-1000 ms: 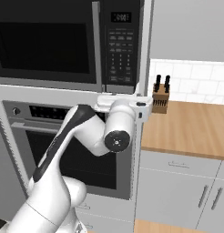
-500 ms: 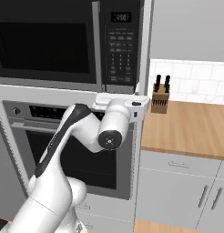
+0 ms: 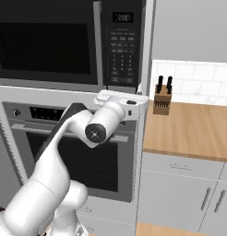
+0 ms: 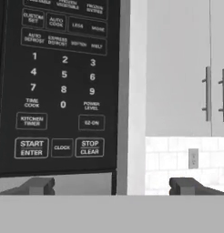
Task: Open the microwave, place the bowl with waffle inside the microwave, then close the microwave door and turn it on.
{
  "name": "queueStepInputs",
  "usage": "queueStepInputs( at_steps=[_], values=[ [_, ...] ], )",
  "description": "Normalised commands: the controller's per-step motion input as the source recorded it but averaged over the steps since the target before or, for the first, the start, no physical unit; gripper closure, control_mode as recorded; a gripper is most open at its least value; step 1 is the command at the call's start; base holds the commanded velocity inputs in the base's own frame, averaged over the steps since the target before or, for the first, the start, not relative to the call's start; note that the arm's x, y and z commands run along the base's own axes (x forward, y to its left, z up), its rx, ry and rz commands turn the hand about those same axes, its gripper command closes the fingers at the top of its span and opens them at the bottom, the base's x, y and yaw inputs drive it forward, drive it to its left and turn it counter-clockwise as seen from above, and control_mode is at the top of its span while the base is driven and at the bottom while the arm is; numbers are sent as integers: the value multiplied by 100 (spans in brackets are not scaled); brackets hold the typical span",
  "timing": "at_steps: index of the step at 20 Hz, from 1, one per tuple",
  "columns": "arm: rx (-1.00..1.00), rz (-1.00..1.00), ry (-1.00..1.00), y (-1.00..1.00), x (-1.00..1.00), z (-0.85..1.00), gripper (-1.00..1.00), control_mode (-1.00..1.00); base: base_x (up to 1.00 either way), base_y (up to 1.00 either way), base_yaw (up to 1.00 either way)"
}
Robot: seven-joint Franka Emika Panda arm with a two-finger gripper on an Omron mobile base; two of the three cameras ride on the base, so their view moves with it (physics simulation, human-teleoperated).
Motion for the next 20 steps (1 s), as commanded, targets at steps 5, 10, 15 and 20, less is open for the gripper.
queueStepInputs(
  at_steps=[5, 10, 15, 20],
  values=[
    [0, -1, 0, 0, 26, 11, -100, -100, 0, 0, 0],
    [0, 0, 0, 0, 16, 9, -100, -100, 0, 0, 0],
    [0, 0, 0, 0, 7, 6, -100, -100, 0, 0, 0],
    [0, 0, 0, 0, 25, 0, -100, -100, 0, 0, 0]
  ],
)
